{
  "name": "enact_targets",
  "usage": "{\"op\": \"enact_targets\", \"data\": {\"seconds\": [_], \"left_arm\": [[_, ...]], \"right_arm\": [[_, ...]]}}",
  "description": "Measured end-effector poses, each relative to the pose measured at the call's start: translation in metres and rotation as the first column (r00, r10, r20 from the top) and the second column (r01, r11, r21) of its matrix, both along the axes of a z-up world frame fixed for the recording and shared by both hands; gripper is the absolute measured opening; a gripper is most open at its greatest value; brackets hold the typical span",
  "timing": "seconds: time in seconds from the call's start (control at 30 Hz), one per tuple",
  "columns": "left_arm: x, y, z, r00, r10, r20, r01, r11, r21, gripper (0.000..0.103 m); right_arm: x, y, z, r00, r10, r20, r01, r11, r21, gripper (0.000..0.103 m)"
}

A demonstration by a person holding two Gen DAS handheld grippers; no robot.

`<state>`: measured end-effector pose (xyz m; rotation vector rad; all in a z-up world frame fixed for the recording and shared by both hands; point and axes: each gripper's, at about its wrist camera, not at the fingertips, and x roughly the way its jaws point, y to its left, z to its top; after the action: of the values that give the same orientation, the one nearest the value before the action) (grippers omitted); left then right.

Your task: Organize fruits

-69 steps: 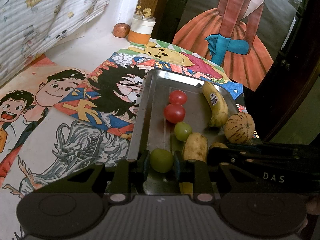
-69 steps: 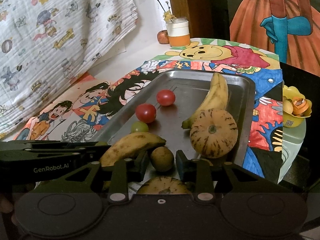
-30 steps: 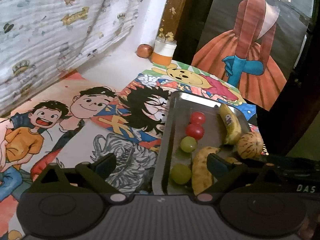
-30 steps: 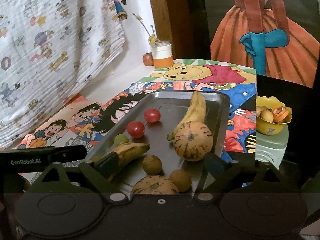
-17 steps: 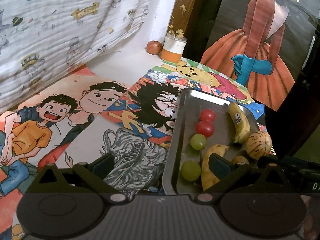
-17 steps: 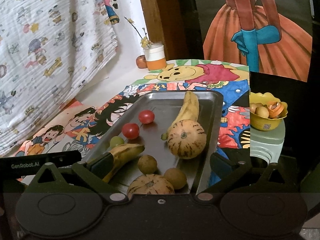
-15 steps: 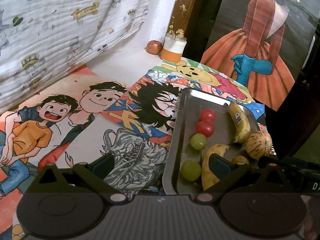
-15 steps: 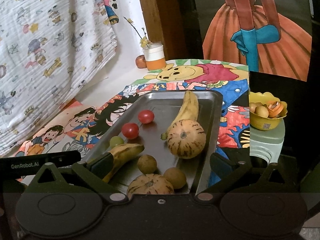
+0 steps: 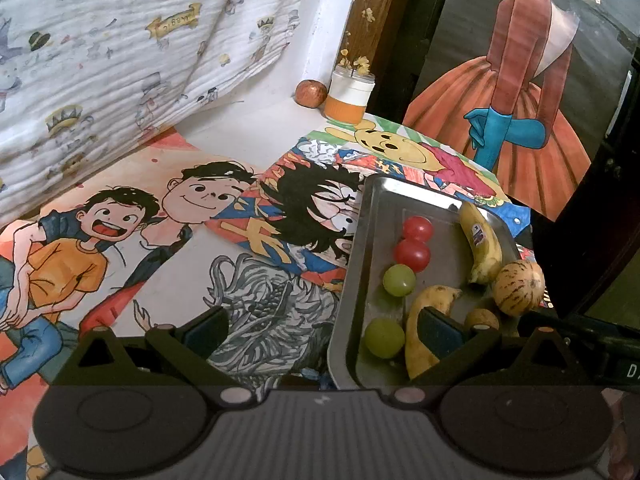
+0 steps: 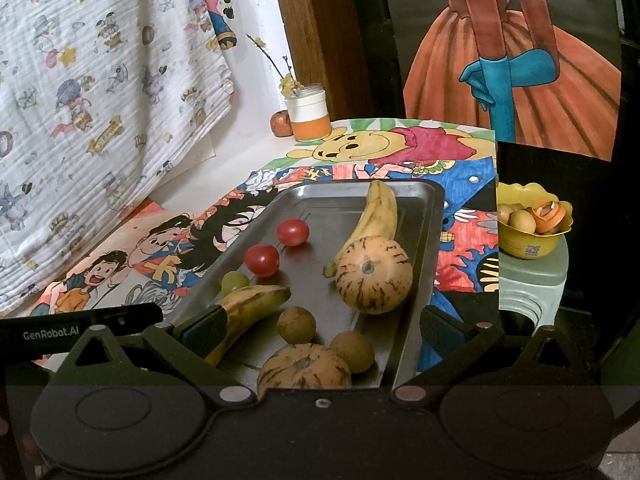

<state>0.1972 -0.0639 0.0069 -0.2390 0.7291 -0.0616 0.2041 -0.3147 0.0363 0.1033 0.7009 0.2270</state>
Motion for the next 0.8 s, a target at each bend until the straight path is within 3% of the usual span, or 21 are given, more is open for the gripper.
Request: {"op": "enact_targets", "data": {"seconds": [0.8], "left_arm": [[-0.039, 0.000, 0.006, 0.998, 0.017, 0.068, -0.019, 0.999, 0.033, 0.103]], "right_arm": [[-0.048, 0.003, -0.001, 0.993, -0.083, 0.078, 0.081, 0.996, 0.037, 0.102]]}}
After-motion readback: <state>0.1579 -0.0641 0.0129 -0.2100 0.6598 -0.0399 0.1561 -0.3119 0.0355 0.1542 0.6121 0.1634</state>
